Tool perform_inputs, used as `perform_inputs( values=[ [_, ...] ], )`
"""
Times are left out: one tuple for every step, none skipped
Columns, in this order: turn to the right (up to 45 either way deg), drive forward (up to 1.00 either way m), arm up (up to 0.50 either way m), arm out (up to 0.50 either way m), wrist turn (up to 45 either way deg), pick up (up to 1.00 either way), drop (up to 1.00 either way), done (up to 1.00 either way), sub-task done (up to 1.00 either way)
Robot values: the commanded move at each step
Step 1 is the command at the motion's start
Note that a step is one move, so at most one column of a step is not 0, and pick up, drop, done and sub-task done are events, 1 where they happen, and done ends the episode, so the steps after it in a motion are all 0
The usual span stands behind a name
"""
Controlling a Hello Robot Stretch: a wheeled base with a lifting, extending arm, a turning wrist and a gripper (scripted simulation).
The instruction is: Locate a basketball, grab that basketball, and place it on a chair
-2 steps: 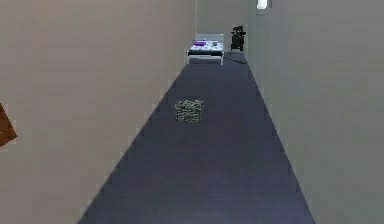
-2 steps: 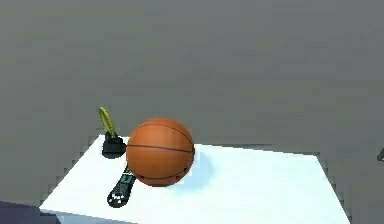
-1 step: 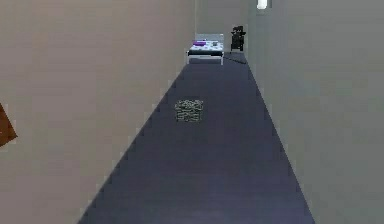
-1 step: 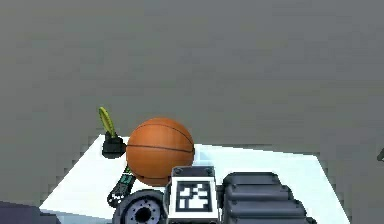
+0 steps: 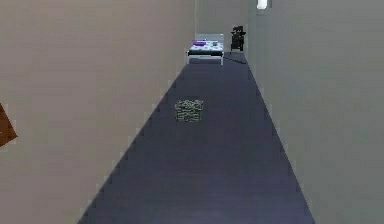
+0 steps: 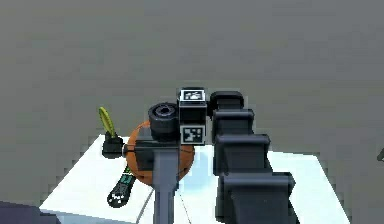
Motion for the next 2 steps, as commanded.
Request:
perform_inputs(
  values=[
    [0.0,0.0,0.0,0.0,45.0,0.0,0.0,0.0,0.0],
    [0.0,0.0,0.0,0.0,45.0,0.0,0.0,0.0,0.0]
  ],
)
